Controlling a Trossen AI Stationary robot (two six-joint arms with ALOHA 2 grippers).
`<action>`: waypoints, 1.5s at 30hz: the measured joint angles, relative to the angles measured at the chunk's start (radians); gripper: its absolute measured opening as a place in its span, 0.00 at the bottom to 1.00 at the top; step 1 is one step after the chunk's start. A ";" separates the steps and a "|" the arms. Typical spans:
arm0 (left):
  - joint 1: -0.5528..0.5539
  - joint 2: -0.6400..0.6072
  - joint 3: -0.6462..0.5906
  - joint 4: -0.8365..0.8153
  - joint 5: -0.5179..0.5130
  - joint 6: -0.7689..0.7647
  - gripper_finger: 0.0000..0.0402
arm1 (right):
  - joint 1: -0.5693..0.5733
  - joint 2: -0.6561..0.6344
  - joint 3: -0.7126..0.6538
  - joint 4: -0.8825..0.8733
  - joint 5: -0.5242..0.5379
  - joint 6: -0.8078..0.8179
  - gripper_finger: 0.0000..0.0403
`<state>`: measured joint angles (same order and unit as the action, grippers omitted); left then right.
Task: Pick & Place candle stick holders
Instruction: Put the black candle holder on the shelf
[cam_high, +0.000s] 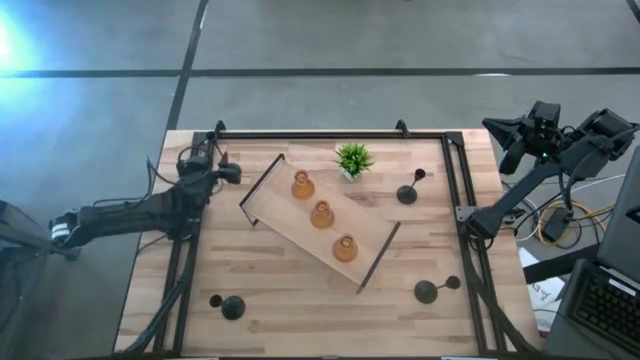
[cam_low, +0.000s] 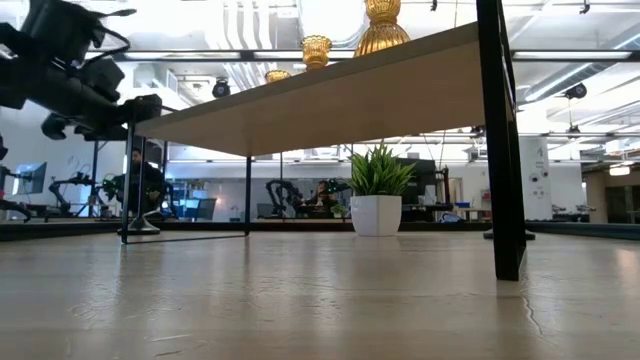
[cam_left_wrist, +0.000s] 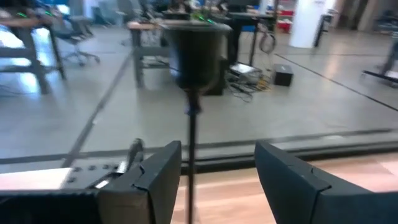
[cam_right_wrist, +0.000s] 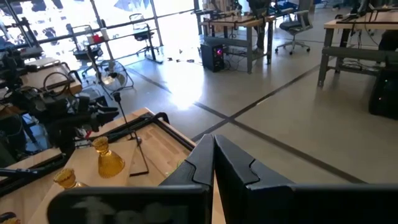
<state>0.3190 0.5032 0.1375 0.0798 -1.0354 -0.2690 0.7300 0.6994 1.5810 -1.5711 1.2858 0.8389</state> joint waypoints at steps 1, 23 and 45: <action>0.022 0.007 0.000 0.010 0.037 0.004 0.52 | 0.000 0.000 0.000 0.000 0.000 -0.001 0.02; 0.245 0.134 -0.009 0.159 0.163 0.061 0.44 | 0.000 -0.006 0.000 0.000 0.034 -0.010 0.02; 0.264 0.138 0.150 0.127 0.192 0.262 0.04 | 0.000 -0.006 0.000 0.000 0.052 -0.002 0.02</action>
<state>0.5827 0.6416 0.2875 0.2071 -0.8429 -0.0074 0.7300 0.6937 1.5810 -1.5711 1.3380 0.8372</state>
